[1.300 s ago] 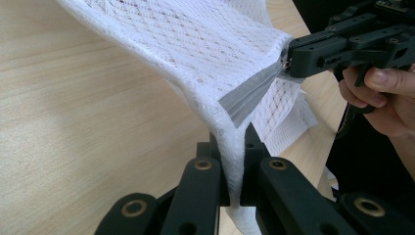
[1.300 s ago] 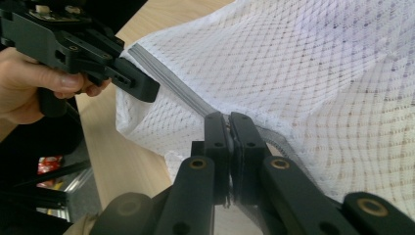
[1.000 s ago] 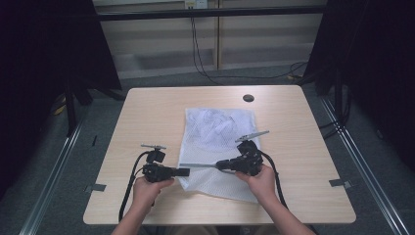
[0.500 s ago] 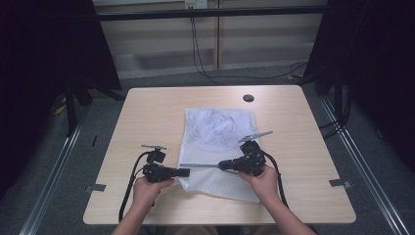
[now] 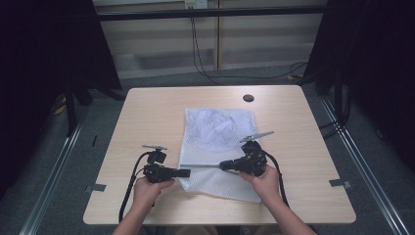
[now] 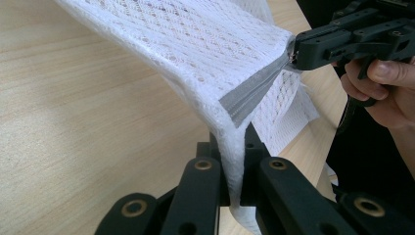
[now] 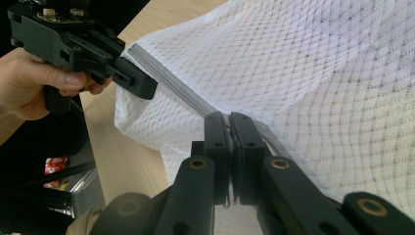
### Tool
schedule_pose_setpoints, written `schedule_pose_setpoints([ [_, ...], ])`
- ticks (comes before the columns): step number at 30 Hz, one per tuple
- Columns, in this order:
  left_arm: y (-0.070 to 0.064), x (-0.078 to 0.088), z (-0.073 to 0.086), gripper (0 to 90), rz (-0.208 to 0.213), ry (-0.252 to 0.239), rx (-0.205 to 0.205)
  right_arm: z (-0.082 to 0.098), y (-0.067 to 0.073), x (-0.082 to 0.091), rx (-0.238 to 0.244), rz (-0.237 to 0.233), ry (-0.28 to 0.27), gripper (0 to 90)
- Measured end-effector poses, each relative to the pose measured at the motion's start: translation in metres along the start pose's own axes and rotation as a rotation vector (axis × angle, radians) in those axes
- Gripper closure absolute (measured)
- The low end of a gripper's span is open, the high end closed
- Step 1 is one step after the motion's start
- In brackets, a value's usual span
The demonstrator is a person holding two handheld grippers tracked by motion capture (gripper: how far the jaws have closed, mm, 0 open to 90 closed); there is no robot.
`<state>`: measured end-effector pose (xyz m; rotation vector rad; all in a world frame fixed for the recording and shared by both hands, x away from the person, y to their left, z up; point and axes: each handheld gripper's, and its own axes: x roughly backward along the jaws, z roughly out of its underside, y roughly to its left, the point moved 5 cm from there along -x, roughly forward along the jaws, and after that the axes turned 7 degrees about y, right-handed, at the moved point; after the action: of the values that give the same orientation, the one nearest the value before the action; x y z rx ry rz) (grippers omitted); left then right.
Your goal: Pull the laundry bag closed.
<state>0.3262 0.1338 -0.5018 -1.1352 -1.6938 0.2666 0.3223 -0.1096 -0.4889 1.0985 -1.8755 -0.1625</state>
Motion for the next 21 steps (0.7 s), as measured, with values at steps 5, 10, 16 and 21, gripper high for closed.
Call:
schedule_pose_setpoints([
  [5, 0.0, 0.0002, 0.0001, 89.5, 0.001, -0.003, 0.0, 0.0004, -0.0009, 0.0016, 0.0, 0.002, 0.001, 87.1],
  [10, -0.0002, -0.0003, 0.0002, 89.6, 0.0, 0.001, -0.002, 0.0007, -0.0014, 0.0025, -0.001, 0.0, 0.0, 87.1],
  [16, -0.0002, 0.0001, 0.0002, 89.6, 0.002, 0.001, 0.001, 0.0012, 0.0006, 0.0037, 0.008, 0.002, 0.005, 87.1],
  [21, -0.0013, 0.0001, 0.0, 89.6, 0.008, -0.005, 0.004, 0.0016, -0.0014, 0.008, 0.006, 0.005, 0.001, 87.1],
])
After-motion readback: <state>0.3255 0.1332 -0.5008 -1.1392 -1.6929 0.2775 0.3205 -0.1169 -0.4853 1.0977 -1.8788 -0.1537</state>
